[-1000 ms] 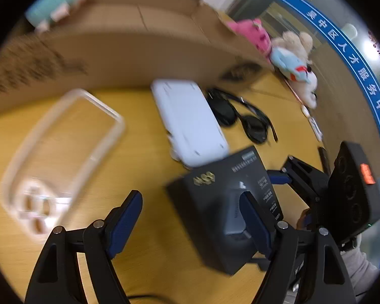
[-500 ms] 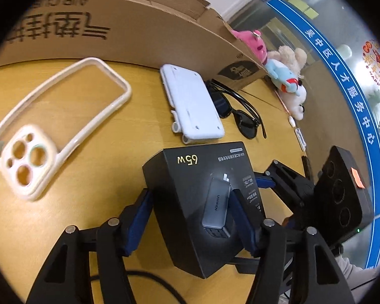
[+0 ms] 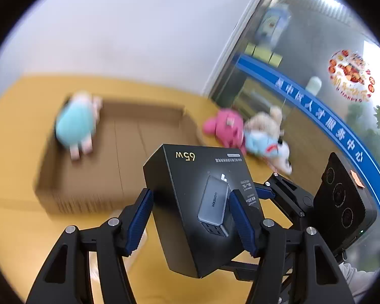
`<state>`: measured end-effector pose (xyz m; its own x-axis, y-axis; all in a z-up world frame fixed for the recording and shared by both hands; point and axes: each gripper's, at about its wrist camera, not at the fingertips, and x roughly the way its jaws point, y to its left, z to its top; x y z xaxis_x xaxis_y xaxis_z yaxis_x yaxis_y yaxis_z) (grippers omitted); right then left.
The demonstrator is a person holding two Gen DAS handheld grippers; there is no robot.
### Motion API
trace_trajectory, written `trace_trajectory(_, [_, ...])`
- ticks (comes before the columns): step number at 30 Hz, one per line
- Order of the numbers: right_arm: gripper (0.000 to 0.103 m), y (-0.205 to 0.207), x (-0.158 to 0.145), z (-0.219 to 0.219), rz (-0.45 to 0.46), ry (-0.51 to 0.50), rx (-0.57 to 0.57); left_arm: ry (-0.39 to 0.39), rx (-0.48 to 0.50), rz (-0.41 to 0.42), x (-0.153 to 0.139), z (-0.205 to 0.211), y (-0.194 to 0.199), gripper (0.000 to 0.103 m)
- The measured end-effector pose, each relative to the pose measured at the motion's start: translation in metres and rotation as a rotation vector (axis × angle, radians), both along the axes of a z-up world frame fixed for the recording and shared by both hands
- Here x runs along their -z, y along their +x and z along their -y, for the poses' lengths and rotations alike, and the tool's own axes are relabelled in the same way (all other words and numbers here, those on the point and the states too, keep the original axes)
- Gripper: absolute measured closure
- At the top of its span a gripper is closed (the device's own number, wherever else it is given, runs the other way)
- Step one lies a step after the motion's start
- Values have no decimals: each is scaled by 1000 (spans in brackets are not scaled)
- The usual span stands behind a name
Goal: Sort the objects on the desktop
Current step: 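Carry the charger box with both grippers into the cardboard box and release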
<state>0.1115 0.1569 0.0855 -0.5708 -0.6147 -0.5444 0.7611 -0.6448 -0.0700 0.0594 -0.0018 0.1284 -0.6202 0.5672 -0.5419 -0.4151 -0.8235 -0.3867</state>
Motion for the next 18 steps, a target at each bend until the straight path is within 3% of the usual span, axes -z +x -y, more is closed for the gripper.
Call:
trace_trajectory(4, [10, -27, -47, 14, -106, 6, 15, -20, -9, -115, -51, 3, -35, 41])
trace_trajectory(8, [10, -56, -84, 21, -157, -22, 27, -18, -7, -176, -80, 9, -63, 41])
trace_trajectory(18, [10, -138, -143, 37, -199, -12, 53, 2, -21, -234, -118, 22, -149, 41])
